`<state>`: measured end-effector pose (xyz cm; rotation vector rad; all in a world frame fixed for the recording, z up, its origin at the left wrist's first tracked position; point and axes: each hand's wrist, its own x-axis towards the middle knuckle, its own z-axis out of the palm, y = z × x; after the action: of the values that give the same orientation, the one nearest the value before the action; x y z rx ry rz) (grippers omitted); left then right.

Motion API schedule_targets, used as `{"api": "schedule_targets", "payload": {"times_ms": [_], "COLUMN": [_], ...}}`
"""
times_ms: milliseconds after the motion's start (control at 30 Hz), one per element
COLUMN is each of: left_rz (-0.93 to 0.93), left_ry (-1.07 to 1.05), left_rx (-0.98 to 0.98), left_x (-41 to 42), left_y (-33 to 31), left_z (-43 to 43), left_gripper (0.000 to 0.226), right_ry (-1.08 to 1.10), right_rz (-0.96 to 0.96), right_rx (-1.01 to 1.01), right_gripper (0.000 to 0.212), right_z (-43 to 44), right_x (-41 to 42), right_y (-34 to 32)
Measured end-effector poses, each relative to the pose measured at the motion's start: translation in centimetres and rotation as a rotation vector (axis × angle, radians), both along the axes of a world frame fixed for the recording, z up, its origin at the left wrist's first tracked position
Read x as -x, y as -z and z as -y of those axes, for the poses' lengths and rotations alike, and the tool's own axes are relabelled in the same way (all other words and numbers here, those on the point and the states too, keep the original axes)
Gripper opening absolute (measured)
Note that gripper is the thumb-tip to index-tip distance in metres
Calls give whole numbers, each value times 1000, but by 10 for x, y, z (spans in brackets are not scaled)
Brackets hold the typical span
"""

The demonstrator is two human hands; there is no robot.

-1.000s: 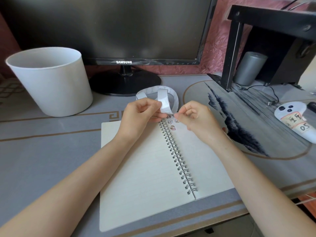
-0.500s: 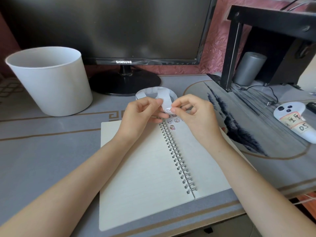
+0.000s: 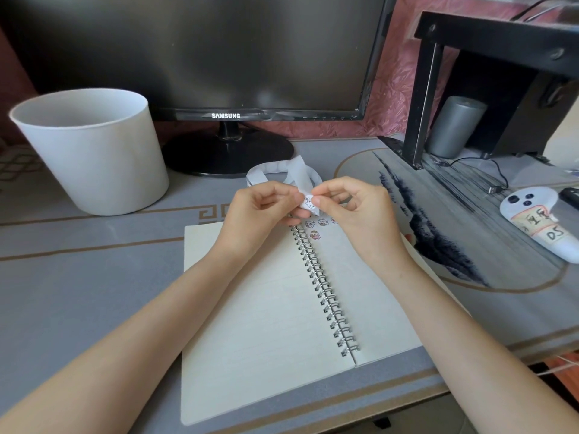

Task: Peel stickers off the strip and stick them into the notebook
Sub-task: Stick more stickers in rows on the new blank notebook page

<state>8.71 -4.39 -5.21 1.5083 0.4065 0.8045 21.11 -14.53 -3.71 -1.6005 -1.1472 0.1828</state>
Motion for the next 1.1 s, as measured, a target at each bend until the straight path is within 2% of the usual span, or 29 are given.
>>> {"api": "schedule_targets", "payload": {"times_ms": [333,567,767,967,1100], "left_rz": [-13,-65,-62,-43,-35], "left_ry": [2,-62,-84,-101,-95], "left_rx": [-13,-19,-2,35,42], "left_x": [0,-1,0,0,1], "left_y": [0,1,1,-2,-2], "left_z": [2,1,0,0,1], "left_gripper": [6,10,15,12,12], "right_ry": [8,36,-2,-31,-35], "right_rz": [0,242,396,336,44], "right_rx": [32,90,15,-16,46], "right_gripper": [7,5,3,3,12], "right_z": [-1,-2,-1,3,8], "right_x": [0,-2,-1,-2,-8], "right_y": [2,7,6,2,-5]}}
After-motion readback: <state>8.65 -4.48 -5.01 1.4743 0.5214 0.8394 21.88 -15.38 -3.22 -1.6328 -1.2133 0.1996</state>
